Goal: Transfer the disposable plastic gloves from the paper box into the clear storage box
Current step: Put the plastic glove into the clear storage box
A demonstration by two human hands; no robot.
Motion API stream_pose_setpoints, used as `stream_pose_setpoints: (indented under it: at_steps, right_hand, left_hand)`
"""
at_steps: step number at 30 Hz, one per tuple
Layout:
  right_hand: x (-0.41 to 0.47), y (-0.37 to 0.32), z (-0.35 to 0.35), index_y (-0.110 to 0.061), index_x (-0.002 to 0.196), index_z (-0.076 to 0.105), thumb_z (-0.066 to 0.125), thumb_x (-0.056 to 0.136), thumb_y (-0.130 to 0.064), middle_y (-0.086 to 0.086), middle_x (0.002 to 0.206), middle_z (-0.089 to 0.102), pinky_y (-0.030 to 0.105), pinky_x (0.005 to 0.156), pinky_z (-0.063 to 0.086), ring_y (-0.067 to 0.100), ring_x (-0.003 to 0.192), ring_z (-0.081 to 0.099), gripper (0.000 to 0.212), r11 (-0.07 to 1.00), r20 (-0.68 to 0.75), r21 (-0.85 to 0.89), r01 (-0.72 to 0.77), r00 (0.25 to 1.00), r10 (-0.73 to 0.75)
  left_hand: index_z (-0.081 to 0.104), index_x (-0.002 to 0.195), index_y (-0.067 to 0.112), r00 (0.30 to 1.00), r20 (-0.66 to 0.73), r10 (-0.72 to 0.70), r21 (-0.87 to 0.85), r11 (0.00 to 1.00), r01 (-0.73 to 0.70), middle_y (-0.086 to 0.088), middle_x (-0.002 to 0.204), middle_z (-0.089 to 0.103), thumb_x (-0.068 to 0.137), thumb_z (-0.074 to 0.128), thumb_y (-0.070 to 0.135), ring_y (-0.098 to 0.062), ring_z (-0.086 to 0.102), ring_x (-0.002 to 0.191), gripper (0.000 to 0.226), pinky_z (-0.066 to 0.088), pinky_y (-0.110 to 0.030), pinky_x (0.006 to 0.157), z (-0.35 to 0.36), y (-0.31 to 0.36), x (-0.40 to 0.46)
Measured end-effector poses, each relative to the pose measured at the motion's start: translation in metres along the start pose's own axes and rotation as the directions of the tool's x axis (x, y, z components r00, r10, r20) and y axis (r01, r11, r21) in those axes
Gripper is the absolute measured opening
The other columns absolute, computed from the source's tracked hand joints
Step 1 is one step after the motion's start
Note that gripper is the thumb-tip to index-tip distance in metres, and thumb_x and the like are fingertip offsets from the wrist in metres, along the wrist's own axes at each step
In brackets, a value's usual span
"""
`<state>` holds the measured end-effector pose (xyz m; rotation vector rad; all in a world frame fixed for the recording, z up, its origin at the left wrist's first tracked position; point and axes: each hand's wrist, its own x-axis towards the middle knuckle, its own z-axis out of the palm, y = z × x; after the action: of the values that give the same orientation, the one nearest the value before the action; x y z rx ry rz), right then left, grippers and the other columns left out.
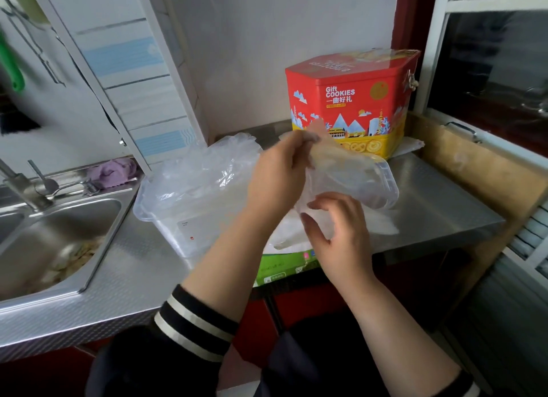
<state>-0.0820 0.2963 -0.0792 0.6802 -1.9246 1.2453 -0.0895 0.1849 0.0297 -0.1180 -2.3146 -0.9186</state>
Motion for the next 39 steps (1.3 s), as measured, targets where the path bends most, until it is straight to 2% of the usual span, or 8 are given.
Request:
stream_pose_setpoints:
  at_steps: [9, 14, 21, 24, 26, 31, 35, 39]
  right_hand:
    - [0.013, 0.009, 0.008, -0.011, 0.110, 0.063, 0.059, 0.083, -0.042, 0.002, 0.112, 0.062, 0.036, 0.093, 0.046, 0.020, 0.108, 0.055, 0.041, 0.995, 0.108, -0.087, -0.043, 0.993, 0.052]
    - [0.011, 0.010, 0.011, -0.013, 0.110, 0.063, 0.054, 0.084, -0.046, 0.002, 0.106, 0.064, 0.037, 0.090, 0.046, 0.021, 0.104, 0.058, 0.043, 0.990, 0.175, -0.120, -0.069, 0.981, 0.089]
    - [0.013, 0.008, 0.015, -0.015, 0.101, 0.066, 0.064, 0.083, -0.038, -0.002, 0.097, 0.067, 0.038, 0.084, 0.046, 0.021, 0.093, 0.062, 0.029, 0.981, 0.273, -0.176, -0.086, 0.953, 0.132]
    - [0.011, 0.010, 0.016, -0.015, 0.097, 0.067, 0.072, 0.081, -0.028, -0.002, 0.090, 0.068, 0.042, 0.081, 0.049, 0.024, 0.085, 0.063, 0.022, 0.977, 0.312, -0.206, -0.054, 0.943, 0.118]
    - [0.012, 0.009, 0.016, -0.015, 0.095, 0.068, 0.073, 0.080, -0.026, -0.003, 0.086, 0.068, 0.043, 0.079, 0.050, 0.025, 0.082, 0.064, 0.019, 0.975, 0.344, -0.218, -0.040, 0.932, 0.115]
    - [0.028, 0.004, 0.012, -0.018, 0.096, 0.070, 0.073, 0.082, -0.030, 0.000, 0.094, 0.067, 0.040, 0.083, 0.046, 0.027, 0.089, 0.063, 0.018, 0.962, 0.421, -0.271, -0.040, 0.893, 0.156]
    - [0.046, 0.000, 0.009, -0.032, 0.125, 0.060, 0.060, 0.087, -0.053, -0.007, 0.123, 0.053, 0.032, 0.099, 0.030, 0.017, 0.118, 0.047, 0.044, 0.909, 0.620, -0.417, 0.022, 0.738, 0.267]
    - [0.047, 0.003, 0.008, -0.033, 0.110, 0.066, 0.067, 0.082, -0.049, -0.007, 0.113, 0.054, 0.029, 0.093, 0.036, 0.017, 0.112, 0.049, 0.032, 0.904, 0.669, -0.425, -0.042, 0.659, 0.344]
  left_hand:
    - [0.053, 0.105, 0.022, 0.902, -0.190, -0.388, -0.152, 0.919, 0.364, 0.006, 0.070, 0.057, 0.093, 0.035, 0.000, -0.003, 0.048, 0.037, 0.030, 0.029, -0.013, 0.031, -0.081, -0.017, 0.073]
    - [0.041, 0.133, 0.020, 0.779, -0.249, -0.575, -0.214, 0.818, 0.534, -0.009, 0.095, 0.068, 0.093, 0.037, 0.003, -0.012, 0.045, 0.043, 0.043, 0.024, -0.013, 0.033, -0.122, -0.063, 0.076]
    - [0.031, 0.139, 0.021, 0.660, -0.297, -0.690, -0.149, 0.716, 0.682, -0.010, 0.103, 0.062, 0.092, 0.041, 0.002, -0.014, 0.050, 0.051, 0.051, 0.028, -0.017, 0.039, -0.147, -0.107, 0.051]
    - [0.029, 0.139, 0.021, 0.662, -0.347, -0.664, -0.041, 0.716, 0.697, -0.015, 0.099, 0.064, 0.088, 0.041, 0.003, -0.022, 0.054, 0.058, 0.055, 0.042, -0.028, 0.050, -0.150, -0.114, 0.043]
    - [0.026, 0.141, 0.020, 0.694, -0.373, -0.616, 0.124, 0.709, 0.695, -0.018, 0.101, 0.065, 0.086, 0.040, 0.006, -0.030, 0.060, 0.074, 0.058, 0.051, -0.041, 0.072, -0.151, -0.116, 0.037]
    - [0.027, 0.146, 0.018, 0.753, -0.326, -0.572, 0.404, 0.636, 0.657, -0.016, 0.122, 0.057, 0.088, 0.038, 0.004, -0.036, 0.054, 0.111, 0.060, 0.039, -0.039, 0.085, -0.149, -0.112, 0.027]
    - [0.036, 0.143, 0.016, 0.780, -0.231, -0.582, 0.535, 0.594, 0.601, -0.016, 0.140, 0.047, 0.092, 0.044, 0.013, -0.037, 0.042, 0.128, 0.052, 0.037, -0.042, 0.100, -0.151, -0.120, 0.022]
    - [0.044, 0.141, 0.017, 0.795, -0.222, -0.565, 0.627, 0.542, 0.560, -0.015, 0.144, 0.040, 0.096, 0.053, 0.035, -0.038, 0.031, 0.134, 0.050, 0.033, -0.047, 0.104, -0.146, -0.113, 0.016]
